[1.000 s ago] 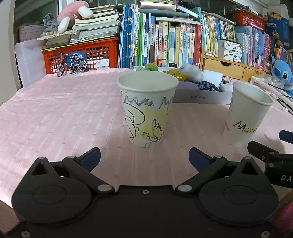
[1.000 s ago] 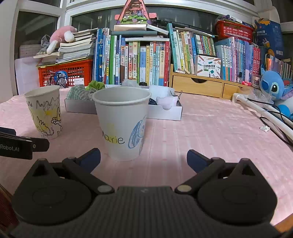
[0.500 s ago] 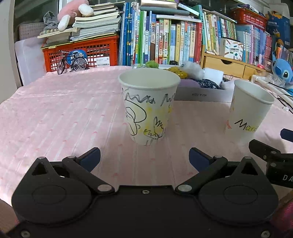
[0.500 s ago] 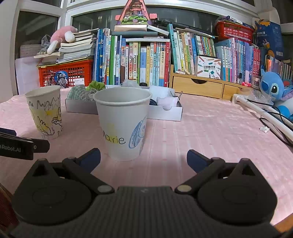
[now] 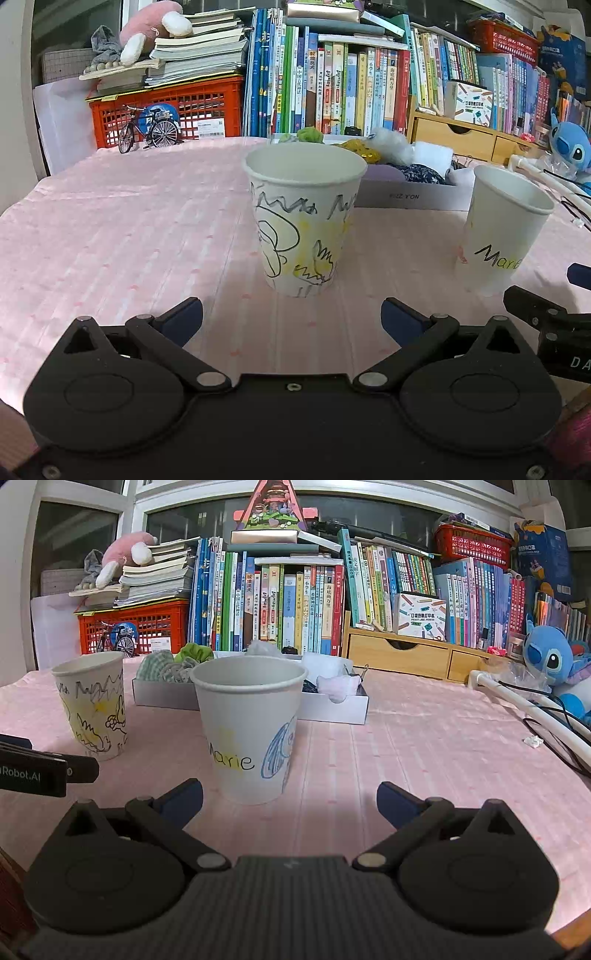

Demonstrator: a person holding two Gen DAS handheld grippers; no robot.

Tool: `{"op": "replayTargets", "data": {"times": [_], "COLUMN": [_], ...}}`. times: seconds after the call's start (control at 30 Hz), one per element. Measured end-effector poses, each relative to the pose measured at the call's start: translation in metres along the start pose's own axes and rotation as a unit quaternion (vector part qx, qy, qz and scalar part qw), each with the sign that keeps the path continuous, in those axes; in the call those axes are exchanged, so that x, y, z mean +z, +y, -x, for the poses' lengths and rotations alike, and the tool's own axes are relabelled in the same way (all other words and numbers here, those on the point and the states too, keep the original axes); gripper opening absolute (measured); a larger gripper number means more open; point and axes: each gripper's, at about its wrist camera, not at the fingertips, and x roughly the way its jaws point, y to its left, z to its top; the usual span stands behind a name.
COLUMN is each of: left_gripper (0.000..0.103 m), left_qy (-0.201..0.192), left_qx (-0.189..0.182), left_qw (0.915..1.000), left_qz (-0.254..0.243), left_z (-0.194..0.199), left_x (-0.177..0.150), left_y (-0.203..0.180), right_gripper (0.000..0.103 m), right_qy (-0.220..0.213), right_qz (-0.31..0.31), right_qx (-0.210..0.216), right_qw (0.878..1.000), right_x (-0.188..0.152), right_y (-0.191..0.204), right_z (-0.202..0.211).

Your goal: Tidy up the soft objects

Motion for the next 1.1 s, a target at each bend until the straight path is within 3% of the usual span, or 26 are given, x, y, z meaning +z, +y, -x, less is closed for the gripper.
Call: {"op": "replayTargets", "data": {"times": [1.1], "left_gripper": [0.103], "left_qy": [0.01], "left_qx": [0.012], "left_qw": [0.9999], "left_qz": [0.007], "left_z": [-0.005], "left_x": [0.0007], "left_y": [0.0055], "right_gripper": [0.103], "right_qy": [0.001], "right_qz": [-0.001], "right_qx": [0.001], "right_qw": [1.0], "right_x": [-0.0007], "right_y": [-0.0014], "right_z": [0.0003]}}
